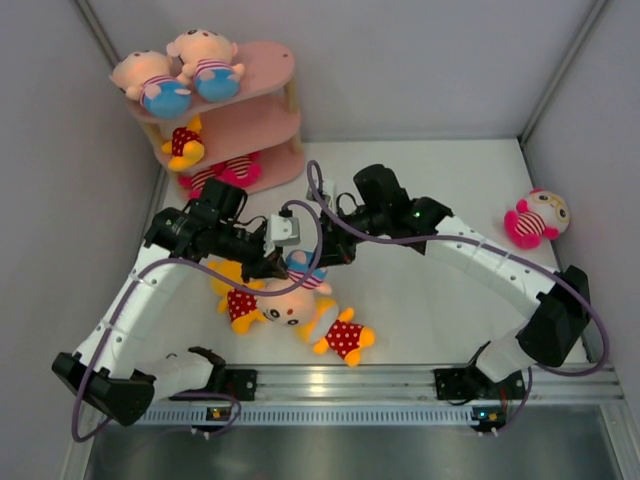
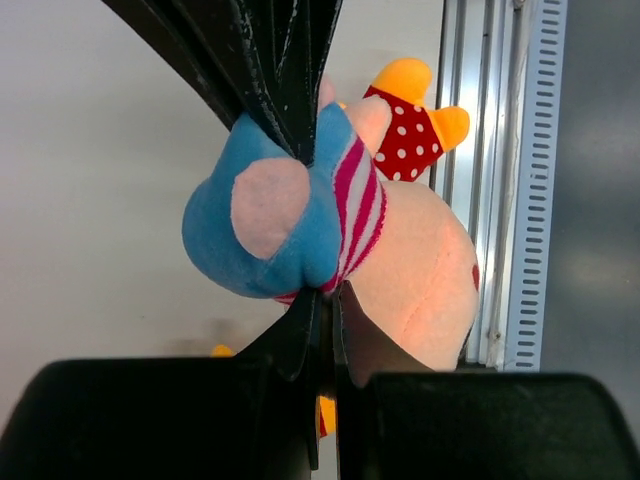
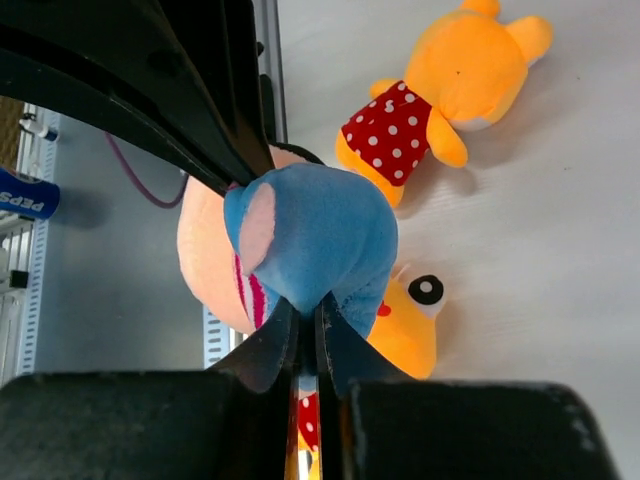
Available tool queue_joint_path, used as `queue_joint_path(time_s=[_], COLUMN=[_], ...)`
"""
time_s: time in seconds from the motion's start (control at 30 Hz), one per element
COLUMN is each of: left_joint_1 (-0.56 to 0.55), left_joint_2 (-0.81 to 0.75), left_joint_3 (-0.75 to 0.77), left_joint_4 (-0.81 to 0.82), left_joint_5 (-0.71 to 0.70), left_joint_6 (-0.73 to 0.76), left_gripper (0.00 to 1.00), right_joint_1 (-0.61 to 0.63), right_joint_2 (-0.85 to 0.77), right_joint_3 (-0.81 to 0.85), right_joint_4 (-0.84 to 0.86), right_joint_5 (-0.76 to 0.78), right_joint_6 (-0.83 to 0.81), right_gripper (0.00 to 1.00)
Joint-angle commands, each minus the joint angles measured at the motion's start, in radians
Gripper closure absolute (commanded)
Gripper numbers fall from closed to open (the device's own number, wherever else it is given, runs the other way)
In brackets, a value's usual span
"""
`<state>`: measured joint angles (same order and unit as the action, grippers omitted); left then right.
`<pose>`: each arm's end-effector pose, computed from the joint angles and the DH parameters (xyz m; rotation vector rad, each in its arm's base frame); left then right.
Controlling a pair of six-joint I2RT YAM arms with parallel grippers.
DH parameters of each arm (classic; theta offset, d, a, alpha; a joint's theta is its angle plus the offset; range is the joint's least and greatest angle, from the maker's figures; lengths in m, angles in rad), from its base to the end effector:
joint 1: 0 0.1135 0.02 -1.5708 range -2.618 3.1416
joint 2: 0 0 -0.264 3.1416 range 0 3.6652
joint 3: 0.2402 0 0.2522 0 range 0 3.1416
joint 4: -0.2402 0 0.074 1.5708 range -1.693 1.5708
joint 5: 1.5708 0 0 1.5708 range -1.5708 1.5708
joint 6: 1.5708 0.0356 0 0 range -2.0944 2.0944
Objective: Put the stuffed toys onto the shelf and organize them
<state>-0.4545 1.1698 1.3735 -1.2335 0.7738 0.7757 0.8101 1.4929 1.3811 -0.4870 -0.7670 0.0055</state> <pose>0.1651 -0.1084 0.3796 1.5836 1.7781 -0.8467 0.2109 0.2574 0.3528 -1.3009 1.8523 1.2838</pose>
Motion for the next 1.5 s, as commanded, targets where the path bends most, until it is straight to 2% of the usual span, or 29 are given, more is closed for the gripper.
queue_joint_path(time_s=[0.0, 0.03, 0.07, 0.1, 0.13, 0.17, 0.2, 0.3, 0.33, 0.37, 0.43, 0.47, 0.53, 0.57, 0.6, 0.67, 0.8, 0.93, 1.03, 1.13, 1.2, 1.23, 1.27, 1.33, 1.47], left_joint_1=[-0.007, -0.007, -0.007, -0.007, -0.007, -0.006, -0.006, -0.006, -0.006, -0.007, -0.006, -0.006, -0.006, -0.006, -0.006, -0.007, -0.006, -0.007, -0.007, -0.007, -0.007, -0.009, -0.007, -0.007, -0.024], left_joint_2=[0.007, 0.008, 0.02, 0.028, 0.033, 0.043, 0.044, 0.037, 0.036, 0.028, 0.028, 0.031, 0.056, 0.068, 0.082, 0.123, 0.188, 0.234, 0.211, 0.17, 0.148, 0.124, 0.111, 0.08, 0.08], left_joint_3=[0.045, 0.07, 0.088, 0.108, 0.151, 0.173, 0.215, 0.3, 0.323, 0.344, 0.407, 0.426, 0.485, 0.504, 0.533, 0.553, 0.598, 0.637, 0.613, 0.578, 0.564, 0.558, 0.552, 0.509, 0.421], left_joint_4=[-0.004, -0.003, -0.001, 0.005, 0.014, 0.022, 0.022, 0.038, 0.054, 0.061, 0.087, 0.098, 0.111, 0.114, 0.112, 0.129, 0.179, 0.204, 0.204, 0.204, 0.204, 0.204, 0.204, 0.204, 0.216], left_joint_5=[-0.051, -0.077, -0.147, -0.186, -0.239, -0.32, -0.358, -0.448, -0.462, -0.472, -0.475, -0.472, -0.444, -0.424, -0.392, -0.317, -0.255, -0.254, -0.269, -0.343, -0.381, -0.383, -0.378, -0.332, -0.312], left_joint_6=[-0.001, -0.009, -0.038, -0.061, -0.093, -0.117, -0.145, -0.213, -0.236, -0.281, -0.332, -0.389, -0.444, -0.495, -0.518, -0.596, -0.69, -0.717, -0.65, -0.56, -0.504, -0.488, -0.454, -0.44, -0.392], left_gripper=[0.97, 0.91, 0.63, 0.52, 0.45, 0.42, 0.34, 0.23, 0.23, 0.22, 0.22, 0.22, 0.21, 0.21, 0.21, 0.21, 0.16, 0.16, 0.17, 0.19, 0.22, 0.27, 0.28, 0.29, 0.18], right_joint_1=[-0.006, -0.008, -0.008, -0.011, -0.021, -0.034, -0.064, -0.135, -0.143, -0.146, -0.115, -0.092, 0.018, 0.053, 0.114, 0.153, 0.243, 0.302, 0.291, 0.267, 0.227, 0.209, 0.195, 0.169, 0.176], right_joint_2=[0.003, 0.0, -0.003, -0.006, -0.017, -0.023, -0.034, -0.106, -0.158, -0.184, -0.256, -0.279, -0.341, -0.355, -0.374, -0.379, -0.329, -0.266, -0.255, -0.27, -0.289, -0.295, -0.301, -0.318, -0.306], right_joint_3=[0.036, 0.035, 0.033, 0.033, 0.023, 0.013, 0.001, -0.074, -0.108, -0.116, -0.138, -0.151, -0.206, -0.226, -0.244, -0.275, -0.321, -0.324, -0.309, -0.309, -0.327, -0.338, -0.352, -0.384, -0.366], right_joint_4=[0.031, 0.027, 0.024, 0.027, 0.051, 0.073, 0.103, 0.266, 0.315, 0.32, 0.326, 0.346, 0.404, 0.477, 0.538, 0.652, 0.873, 0.967, 0.938, 0.924, 0.881, 0.871, 0.877, 0.89, 0.903], right_joint_5=[-0.052, -0.051, -0.028, -0.011, 0.006, 0.035, 0.046, 0.158, 0.217, 0.371, 0.563, 0.8, 1.036, 1.212, 1.28, 1.413, 1.491, 1.499, 1.468, 1.468, 1.463, 1.456, 1.436, 1.434, 1.407], right_joint_6=[0.027, 0.027, 0.046, 0.068, 0.102, 0.143, 0.237, 0.431, 0.459, 0.474, 0.472, 0.444, 0.418, 0.4, 0.392, 0.375, 0.306, 0.31, 0.445, 0.579, 0.75, 0.811, 0.908, 0.982, 1.062], right_gripper=[1.0, 1.0, 1.0, 1.0, 1.0, 1.0, 1.0, 1.0, 1.0, 1.0, 1.0, 1.0, 1.0, 1.0, 1.0, 1.0, 1.0, 1.0, 1.0, 1.0, 1.0, 1.0, 1.0, 1.0, 1.0])
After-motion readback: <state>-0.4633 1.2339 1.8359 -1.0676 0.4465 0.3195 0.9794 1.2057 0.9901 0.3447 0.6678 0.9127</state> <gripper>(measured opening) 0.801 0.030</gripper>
